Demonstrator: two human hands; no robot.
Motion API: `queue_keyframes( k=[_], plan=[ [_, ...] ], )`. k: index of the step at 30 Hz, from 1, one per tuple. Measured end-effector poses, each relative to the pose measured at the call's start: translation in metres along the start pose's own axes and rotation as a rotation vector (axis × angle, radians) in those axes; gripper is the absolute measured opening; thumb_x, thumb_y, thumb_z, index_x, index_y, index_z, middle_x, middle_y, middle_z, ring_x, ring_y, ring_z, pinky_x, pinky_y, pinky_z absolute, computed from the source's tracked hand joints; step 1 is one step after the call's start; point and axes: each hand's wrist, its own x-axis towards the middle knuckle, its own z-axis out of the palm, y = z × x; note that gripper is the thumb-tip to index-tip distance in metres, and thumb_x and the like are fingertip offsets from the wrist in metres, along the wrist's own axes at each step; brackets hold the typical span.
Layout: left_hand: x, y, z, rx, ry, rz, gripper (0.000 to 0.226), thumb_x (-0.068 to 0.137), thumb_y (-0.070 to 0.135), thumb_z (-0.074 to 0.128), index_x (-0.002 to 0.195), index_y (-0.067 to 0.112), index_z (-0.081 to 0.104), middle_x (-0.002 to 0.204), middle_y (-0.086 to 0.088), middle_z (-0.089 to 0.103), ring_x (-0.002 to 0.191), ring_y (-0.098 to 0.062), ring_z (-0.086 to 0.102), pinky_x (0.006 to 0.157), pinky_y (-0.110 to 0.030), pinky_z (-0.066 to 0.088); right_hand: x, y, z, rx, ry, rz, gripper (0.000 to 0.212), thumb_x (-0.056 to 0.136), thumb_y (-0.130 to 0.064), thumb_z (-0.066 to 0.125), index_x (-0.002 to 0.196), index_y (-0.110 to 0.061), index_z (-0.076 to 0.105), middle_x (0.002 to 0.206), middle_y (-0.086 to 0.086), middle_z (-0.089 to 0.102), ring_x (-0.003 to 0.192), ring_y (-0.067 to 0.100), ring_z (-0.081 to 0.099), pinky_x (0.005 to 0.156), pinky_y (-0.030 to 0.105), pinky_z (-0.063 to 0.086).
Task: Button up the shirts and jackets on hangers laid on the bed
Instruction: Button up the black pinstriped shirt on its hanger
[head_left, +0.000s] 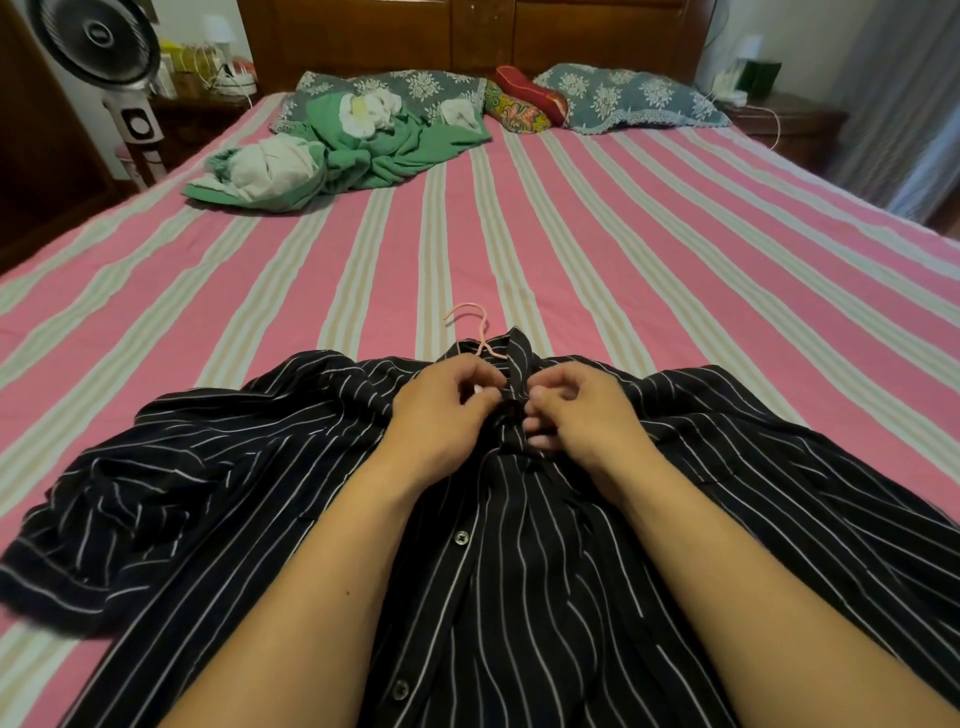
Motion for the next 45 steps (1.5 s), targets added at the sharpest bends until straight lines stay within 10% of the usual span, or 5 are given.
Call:
queue_keyframes(
  k=[5, 22, 29, 36, 45],
  plan=[
    [0.001, -0.008, -0.030, 0.109, 0.244, -0.316, 0.033, 0.085, 0.003, 0.050, 0.108, 0.024, 0.062, 0.104, 0.001, 0.065, 0.099, -0.024, 0.062, 0.085, -0.036, 0.050, 0.002, -0.004, -0.012, -0.135, 0.127, -0.103, 0.015, 0.094, -0.004, 0.059, 0.099, -0.018, 0.061, 0.078, 0.003, 0.065, 0.057, 0.014, 0.067, 0.059, 0.032, 0.058],
    [0.071, 0.022, -0.030, 0.396, -0.016, 0.171, 0.025, 0.099, 0.021, 0.052, 0.123, 0.027, 0.055, 0.113, -0.011, 0.071, 0.100, -0.036, 0.064, 0.085, -0.047, 0.054, 0.054, -0.048, 0.000, -1.079, 0.161, -0.434, 0.023, 0.095, -0.038, 0.061, 0.102, -0.017, 0.063, 0.092, 0.008, 0.064, 0.088, 0.033, 0.060, 0.067, 0.035, 0.040],
    [0.022, -0.034, -0.019, 0.946, -0.550, -0.064, 0.058, 0.105, 0.058, 0.024, 0.159, 0.046, 0.009, 0.170, -0.009, -0.011, 0.155, -0.035, -0.014, 0.125, -0.055, -0.003, 0.064, 0.008, 0.003, -1.188, -0.185, -0.108, 0.084, 0.094, -0.050, 0.062, 0.160, -0.023, 0.018, 0.153, 0.016, 0.035, 0.139, 0.037, 0.037, 0.115, 0.047, 0.036],
    [-0.042, 0.008, -0.015, 0.441, -0.279, -0.020, 0.031, 0.096, 0.024, 0.059, 0.126, 0.020, 0.067, 0.125, -0.007, 0.064, 0.117, -0.027, 0.060, 0.102, -0.042, 0.049, -0.008, -0.008, 0.011, -0.988, 0.013, -0.356, 0.031, 0.087, -0.035, 0.072, 0.111, -0.018, 0.060, 0.108, 0.002, 0.060, 0.102, 0.022, 0.057, 0.089, 0.039, 0.051],
    [-0.032, -0.010, 0.015, 0.336, -0.031, -0.185, 0.022, 0.097, 0.035, 0.064, 0.118, 0.033, 0.071, 0.118, 0.007, 0.071, 0.110, -0.016, 0.064, 0.094, -0.036, 0.052, -0.006, 0.023, 0.023, -1.086, 0.153, -0.224, 0.018, 0.095, -0.025, 0.057, 0.106, -0.014, 0.067, 0.107, 0.007, 0.068, 0.101, 0.027, 0.062, 0.084, 0.036, 0.047]
  ],
)
